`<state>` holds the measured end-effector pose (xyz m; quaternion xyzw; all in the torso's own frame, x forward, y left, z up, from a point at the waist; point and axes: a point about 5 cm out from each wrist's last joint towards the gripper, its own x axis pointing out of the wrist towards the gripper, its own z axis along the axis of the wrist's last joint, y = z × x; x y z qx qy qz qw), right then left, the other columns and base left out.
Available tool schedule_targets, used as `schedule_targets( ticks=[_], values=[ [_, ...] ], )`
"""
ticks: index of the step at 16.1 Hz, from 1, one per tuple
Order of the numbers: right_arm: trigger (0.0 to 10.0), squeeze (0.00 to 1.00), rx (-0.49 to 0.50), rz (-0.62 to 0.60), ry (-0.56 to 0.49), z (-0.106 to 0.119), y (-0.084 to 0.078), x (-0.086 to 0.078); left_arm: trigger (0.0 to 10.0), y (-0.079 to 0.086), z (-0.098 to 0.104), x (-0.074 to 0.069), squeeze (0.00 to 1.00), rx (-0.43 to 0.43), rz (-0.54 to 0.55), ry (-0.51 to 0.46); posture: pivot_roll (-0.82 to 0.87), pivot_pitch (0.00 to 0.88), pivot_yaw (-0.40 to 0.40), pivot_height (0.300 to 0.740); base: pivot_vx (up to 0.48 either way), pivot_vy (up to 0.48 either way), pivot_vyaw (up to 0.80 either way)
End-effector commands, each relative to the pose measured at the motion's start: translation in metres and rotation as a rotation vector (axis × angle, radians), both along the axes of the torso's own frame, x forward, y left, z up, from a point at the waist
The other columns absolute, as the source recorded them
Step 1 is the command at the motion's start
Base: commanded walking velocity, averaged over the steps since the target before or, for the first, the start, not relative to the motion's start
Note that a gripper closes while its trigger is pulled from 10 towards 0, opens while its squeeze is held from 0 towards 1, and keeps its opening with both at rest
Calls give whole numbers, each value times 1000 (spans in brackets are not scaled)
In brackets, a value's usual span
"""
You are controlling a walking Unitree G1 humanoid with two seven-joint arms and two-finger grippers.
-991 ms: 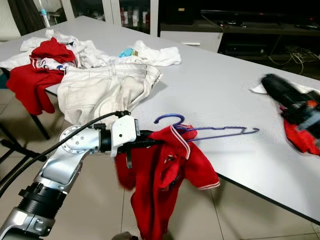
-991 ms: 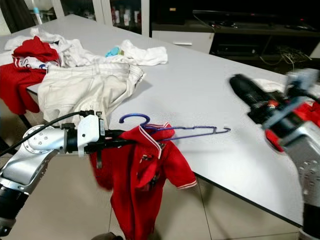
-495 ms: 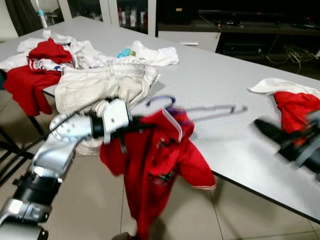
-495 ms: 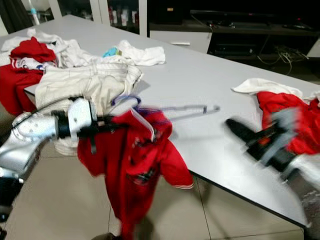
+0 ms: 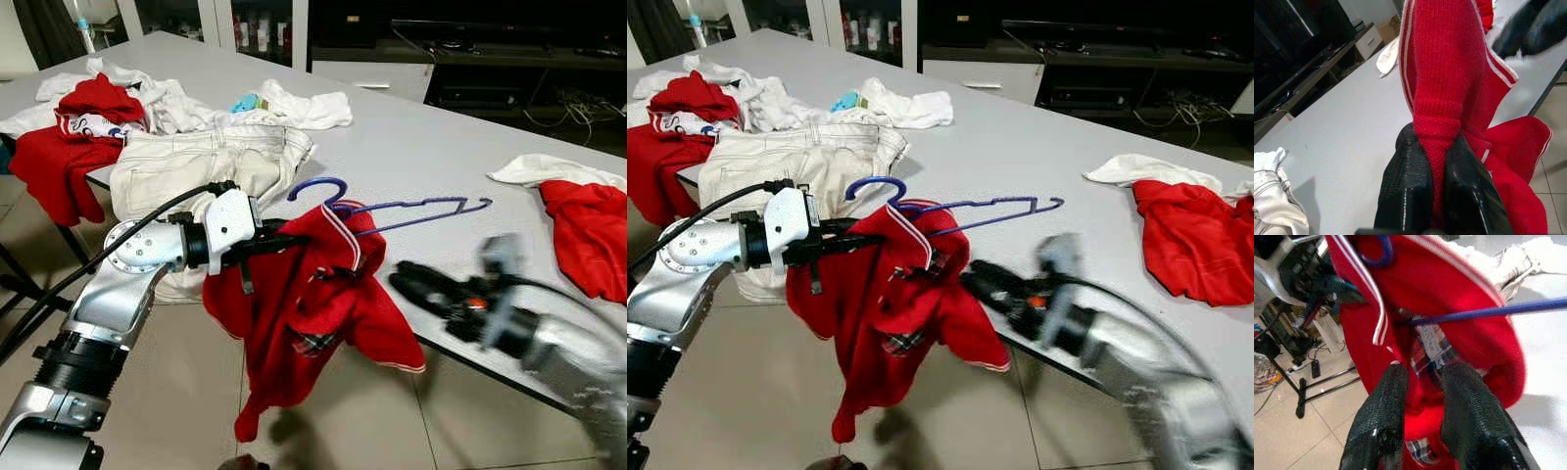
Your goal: Hang hanger
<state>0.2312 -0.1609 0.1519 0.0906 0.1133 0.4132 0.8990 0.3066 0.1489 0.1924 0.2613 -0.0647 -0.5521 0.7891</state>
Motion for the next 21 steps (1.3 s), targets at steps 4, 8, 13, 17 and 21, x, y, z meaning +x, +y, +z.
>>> schedule_targets(
  ticks=[4,8,13,17,21],
  values=[
    [10000,0,-53,-119,59,-19,8,13,0,1,14,4,0,-23,12,-63,-64,0,-27,740,0,0,0],
    [10000,0,-80,-228,42,-28,8,26,0,0,13,3,0,-22,5,-59,-64,0,-26,740,0,0,0],
    [10000,1000,-57,-262,35,-31,6,36,0,-1,11,2,0,-22,-3,-55,-64,0,-28,740,0,0,0],
    [10000,251,-77,-268,37,-42,12,47,0,-3,10,2,0,-22,-9,-55,-63,0,-26,740,0,0,0],
    [10000,0,-49,-262,21,-46,21,53,0,-3,11,2,0,-20,-12,-56,-57,0,-24,740,0,0,0]
  ],
)
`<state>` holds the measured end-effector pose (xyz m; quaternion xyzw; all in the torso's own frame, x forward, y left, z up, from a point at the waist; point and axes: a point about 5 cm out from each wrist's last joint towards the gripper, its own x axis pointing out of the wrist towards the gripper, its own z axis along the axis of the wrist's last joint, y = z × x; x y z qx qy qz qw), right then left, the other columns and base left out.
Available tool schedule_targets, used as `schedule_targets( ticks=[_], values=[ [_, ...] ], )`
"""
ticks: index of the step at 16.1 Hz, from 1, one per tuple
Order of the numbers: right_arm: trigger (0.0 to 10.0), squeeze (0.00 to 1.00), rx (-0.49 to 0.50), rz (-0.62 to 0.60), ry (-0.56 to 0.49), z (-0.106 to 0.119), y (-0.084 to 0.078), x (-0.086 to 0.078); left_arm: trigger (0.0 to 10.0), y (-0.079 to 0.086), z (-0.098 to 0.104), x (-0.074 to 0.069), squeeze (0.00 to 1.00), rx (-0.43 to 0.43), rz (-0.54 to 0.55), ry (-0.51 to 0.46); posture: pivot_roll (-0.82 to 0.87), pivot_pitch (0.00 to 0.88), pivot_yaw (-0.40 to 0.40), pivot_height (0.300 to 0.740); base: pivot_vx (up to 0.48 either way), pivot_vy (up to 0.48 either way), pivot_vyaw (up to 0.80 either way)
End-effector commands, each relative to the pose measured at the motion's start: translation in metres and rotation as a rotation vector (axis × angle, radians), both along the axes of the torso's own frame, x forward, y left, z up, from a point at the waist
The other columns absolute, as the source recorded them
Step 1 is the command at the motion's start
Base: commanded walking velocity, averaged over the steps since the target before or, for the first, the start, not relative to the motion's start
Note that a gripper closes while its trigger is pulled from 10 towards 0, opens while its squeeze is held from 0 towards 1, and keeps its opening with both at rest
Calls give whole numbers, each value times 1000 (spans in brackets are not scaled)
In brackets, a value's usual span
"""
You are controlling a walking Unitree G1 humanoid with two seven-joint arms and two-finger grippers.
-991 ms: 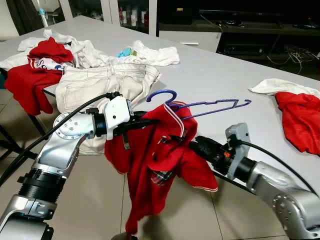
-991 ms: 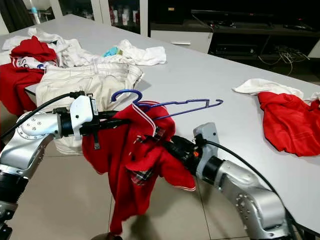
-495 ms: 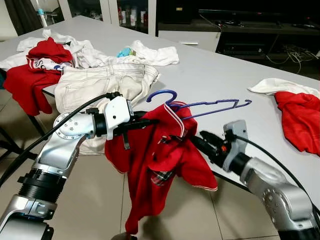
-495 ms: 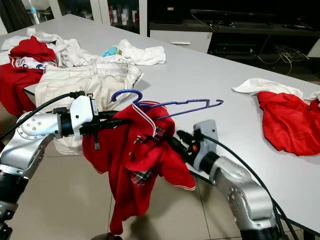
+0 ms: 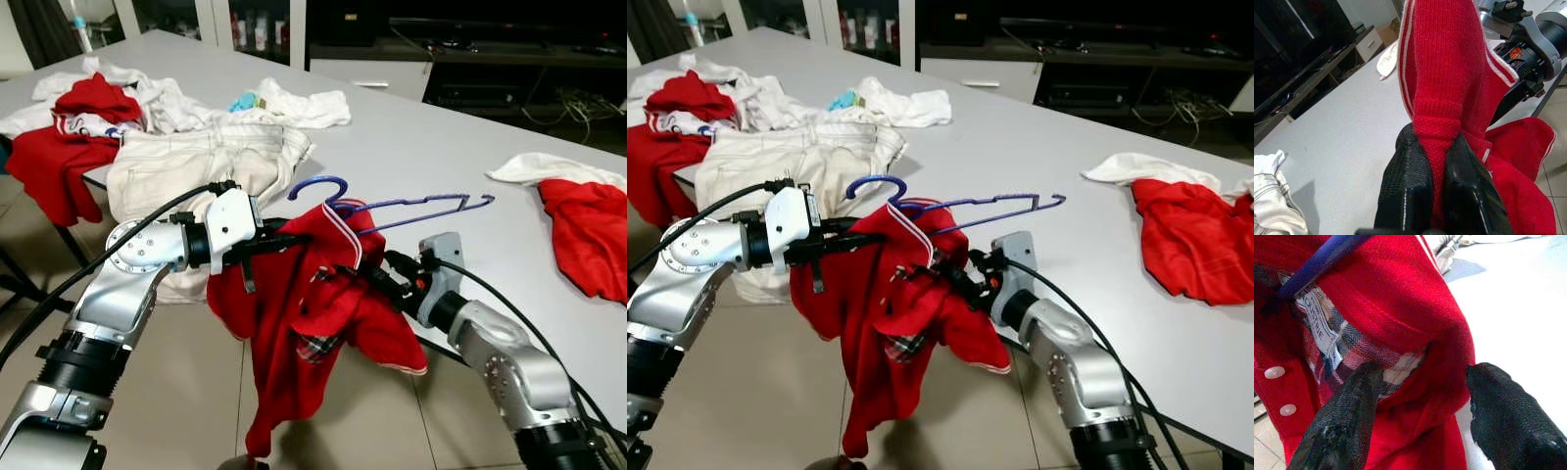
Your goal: Hang hanger
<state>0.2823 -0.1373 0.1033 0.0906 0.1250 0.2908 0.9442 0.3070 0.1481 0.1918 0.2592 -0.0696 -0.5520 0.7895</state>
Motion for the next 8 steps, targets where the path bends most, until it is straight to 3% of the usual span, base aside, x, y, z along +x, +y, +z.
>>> schedule_targets(
  ticks=[1,3,4,5,8],
  values=[
    [10000,0,14,-11,-28,3,-1,5,0,-2,11,1,0,-12,-9,-49,-59,0,-24,740,0,0,0],
    [10000,0,54,-16,-36,1,5,9,0,-2,11,1,0,-11,-8,-48,-58,0,-24,740,0,0,0],
    [8392,0,74,-11,-36,1,8,10,0,-2,11,1,0,-11,-8,-49,-56,0,-25,740,0,0,0],
    [10000,0,59,-31,-31,-3,5,11,0,-2,11,1,0,-11,-8,-51,-56,0,-25,740,0,0,0],
    [10000,0,14,-162,-16,-16,-26,14,0,-1,11,1,0,-9,-5,-53,-50,0,-29,740,0,0,0]
  ],
)
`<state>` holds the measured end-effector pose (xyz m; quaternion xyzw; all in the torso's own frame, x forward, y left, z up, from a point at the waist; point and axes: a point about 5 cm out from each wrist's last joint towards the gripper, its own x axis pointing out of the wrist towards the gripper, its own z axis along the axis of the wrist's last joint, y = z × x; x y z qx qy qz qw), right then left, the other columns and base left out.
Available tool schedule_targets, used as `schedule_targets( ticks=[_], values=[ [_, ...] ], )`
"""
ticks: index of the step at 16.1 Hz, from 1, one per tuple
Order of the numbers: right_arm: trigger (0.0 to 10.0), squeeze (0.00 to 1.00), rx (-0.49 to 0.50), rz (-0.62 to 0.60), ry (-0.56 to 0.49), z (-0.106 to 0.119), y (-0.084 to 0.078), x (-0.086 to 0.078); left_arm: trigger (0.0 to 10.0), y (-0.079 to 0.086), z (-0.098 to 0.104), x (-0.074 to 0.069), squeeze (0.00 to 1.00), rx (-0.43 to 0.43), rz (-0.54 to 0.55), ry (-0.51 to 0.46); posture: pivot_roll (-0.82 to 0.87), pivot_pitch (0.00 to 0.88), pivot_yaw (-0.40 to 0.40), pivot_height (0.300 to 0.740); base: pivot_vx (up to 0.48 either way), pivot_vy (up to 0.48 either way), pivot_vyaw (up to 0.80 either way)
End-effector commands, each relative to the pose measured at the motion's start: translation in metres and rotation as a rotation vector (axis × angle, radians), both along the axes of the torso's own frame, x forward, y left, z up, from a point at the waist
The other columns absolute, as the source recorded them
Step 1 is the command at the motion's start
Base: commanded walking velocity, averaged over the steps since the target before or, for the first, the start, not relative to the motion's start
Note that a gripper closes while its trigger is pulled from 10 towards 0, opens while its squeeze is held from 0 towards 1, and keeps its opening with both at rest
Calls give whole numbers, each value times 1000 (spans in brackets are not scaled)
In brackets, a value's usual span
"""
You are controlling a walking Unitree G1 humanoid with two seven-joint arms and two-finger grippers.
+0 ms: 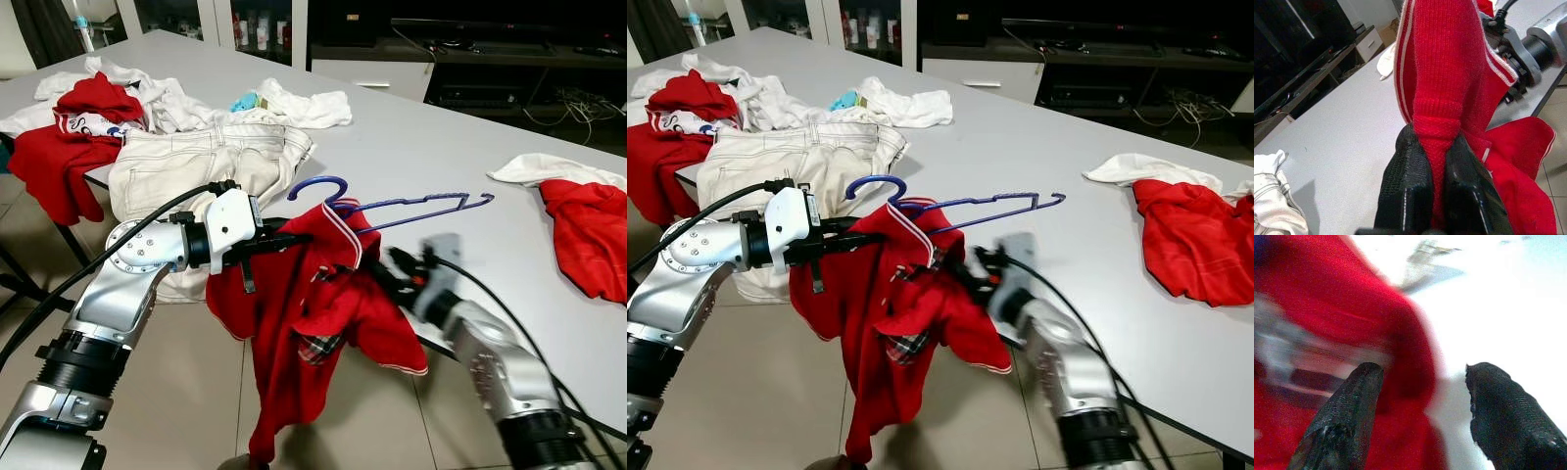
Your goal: Hang hanger
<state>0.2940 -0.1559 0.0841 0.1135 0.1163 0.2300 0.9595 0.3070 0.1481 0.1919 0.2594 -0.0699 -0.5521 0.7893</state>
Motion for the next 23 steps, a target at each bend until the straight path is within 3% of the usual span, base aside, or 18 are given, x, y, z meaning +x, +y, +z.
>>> schedule_targets(
  ticks=[1,2,3,6,9,11,12,18,20,22,23],
  values=[
    [10000,439,-2,-57,-30,3,-18,2,0,-1,11,1,0,-9,-4,-51,-51,0,-29,740,0,0,0],
    [10000,439,9,-66,-37,4,-22,2,0,-1,11,1,0,-9,-4,-51,-51,0,-29,740,0,0,0],
    [10000,1000,28,-52,-66,7,-30,-2,0,-1,10,1,0,-8,-4,-50,-53,0,-25,740,0,0,0],
    [10000,1000,27,41,-122,13,-41,-7,0,-1,11,2,0,-7,-15,-48,-61,0,-17,740,0,0,0],
    [10000,1000,-17,163,-177,19,-27,-7,0,-5,12,0,0,-10,-42,-45,-59,0,-13,740,0,0,0],
    [10000,949,-34,189,-186,17,-22,-6,0,-5,12,-1,0,-9,-53,-43,-56,0,-11,740,0,0,0],
    [10000,0,-49,209,-190,15,-17,-6,0,-5,12,-2,0,-9,-57,-42,-51,0,-9,740,0,0,0],
    [10000,0,-118,150,-154,-4,2,9,0,-6,15,-3,0,-12,-71,-43,-52,0,1,740,0,0,0],
    [10000,0,-53,223,-146,-5,19,8,0,-7,15,-2,0,-12,-76,-44,-52,0,3,740,0,0,0],
    [10000,0,9,264,-144,-3,25,7,0,-8,15,-2,0,-11,-77,-45,-51,0,4,740,0,0,0],
    [2627,0,69,303,-134,-1,27,5,0,-8,16,-2,0,-10,-76,-45,-50,0,3,740,0,0,0]
  ],
)
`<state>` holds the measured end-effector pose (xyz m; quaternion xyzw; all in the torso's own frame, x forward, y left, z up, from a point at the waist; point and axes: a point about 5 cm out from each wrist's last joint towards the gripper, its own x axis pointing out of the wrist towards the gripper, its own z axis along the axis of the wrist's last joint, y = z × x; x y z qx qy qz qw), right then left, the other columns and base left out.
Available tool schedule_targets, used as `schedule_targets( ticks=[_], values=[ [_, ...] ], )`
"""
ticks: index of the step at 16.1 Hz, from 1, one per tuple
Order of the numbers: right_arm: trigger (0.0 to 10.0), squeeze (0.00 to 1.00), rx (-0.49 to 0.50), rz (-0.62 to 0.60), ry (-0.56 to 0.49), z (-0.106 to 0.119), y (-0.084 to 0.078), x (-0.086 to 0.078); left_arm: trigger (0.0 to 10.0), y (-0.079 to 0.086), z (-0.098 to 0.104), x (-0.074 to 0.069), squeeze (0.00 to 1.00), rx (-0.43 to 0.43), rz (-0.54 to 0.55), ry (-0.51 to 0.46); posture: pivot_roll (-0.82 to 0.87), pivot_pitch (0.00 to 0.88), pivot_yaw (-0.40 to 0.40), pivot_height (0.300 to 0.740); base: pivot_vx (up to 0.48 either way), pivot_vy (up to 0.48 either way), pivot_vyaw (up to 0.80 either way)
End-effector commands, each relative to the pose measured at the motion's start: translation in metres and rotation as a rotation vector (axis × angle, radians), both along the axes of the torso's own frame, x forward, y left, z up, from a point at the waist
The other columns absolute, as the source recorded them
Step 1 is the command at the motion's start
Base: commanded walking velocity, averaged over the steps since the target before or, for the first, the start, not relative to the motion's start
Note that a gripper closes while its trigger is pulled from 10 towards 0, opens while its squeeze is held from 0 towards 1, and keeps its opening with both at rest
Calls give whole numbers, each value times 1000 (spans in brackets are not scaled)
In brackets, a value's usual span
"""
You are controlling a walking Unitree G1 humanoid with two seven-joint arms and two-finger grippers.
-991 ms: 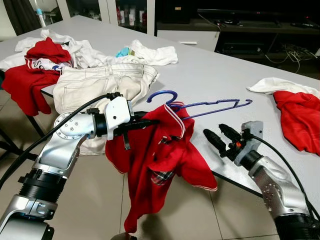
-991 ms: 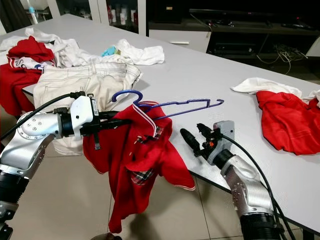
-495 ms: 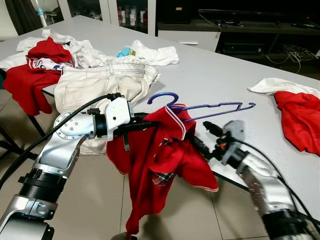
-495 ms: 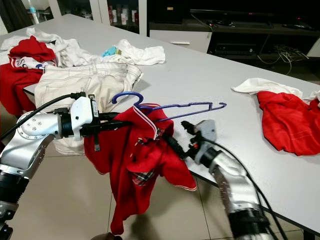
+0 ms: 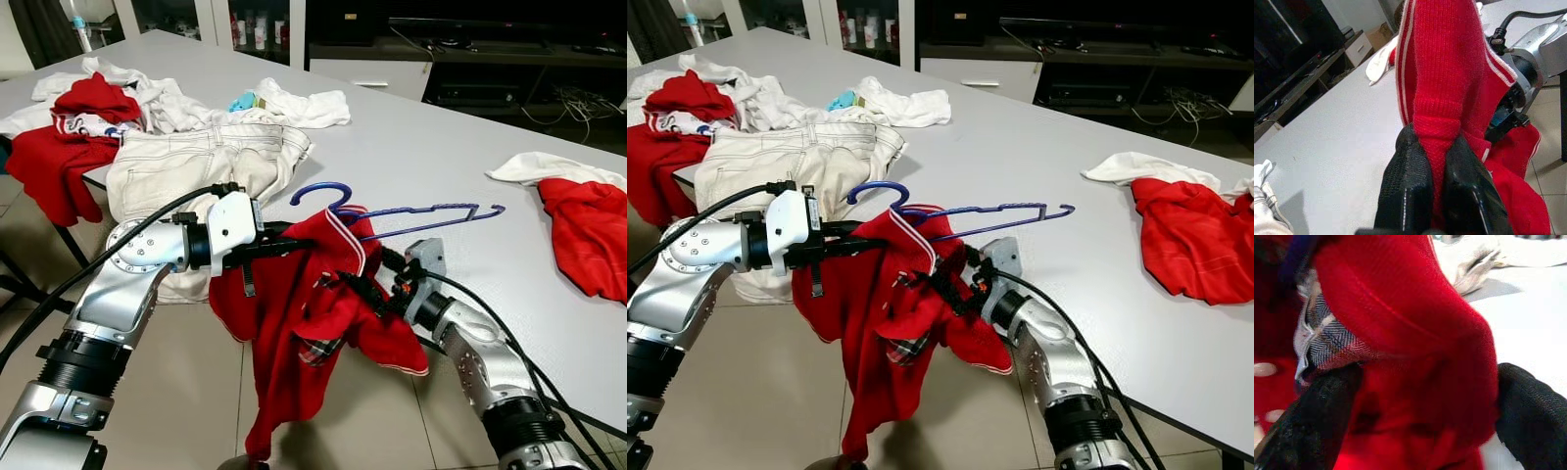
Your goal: Hang hanger
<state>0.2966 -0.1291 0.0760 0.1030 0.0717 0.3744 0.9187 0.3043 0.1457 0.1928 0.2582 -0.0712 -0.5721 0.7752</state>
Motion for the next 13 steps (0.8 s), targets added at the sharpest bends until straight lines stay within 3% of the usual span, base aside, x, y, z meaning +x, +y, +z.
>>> schedule_targets(
  ticks=[1,6,8,13],
  values=[
    [0,0,73,41,2,8,0,0,0,-5,15,1,0,-18,-26,-53,-50,0,1,740,0,0,0],
    [0,0,230,-45,36,17,-27,1,0,-3,13,1,0,-17,-13,-57,-52,0,-7,740,0,0,0],
    [0,0,277,-46,27,26,-42,-7,0,-2,13,1,0,-15,-8,-59,-57,0,-7,740,0,0,0],
    [0,0,273,-49,16,35,-61,-25,0,0,13,3,0,-5,-2,-64,-69,0,0,740,0,0,0]
  ],
)
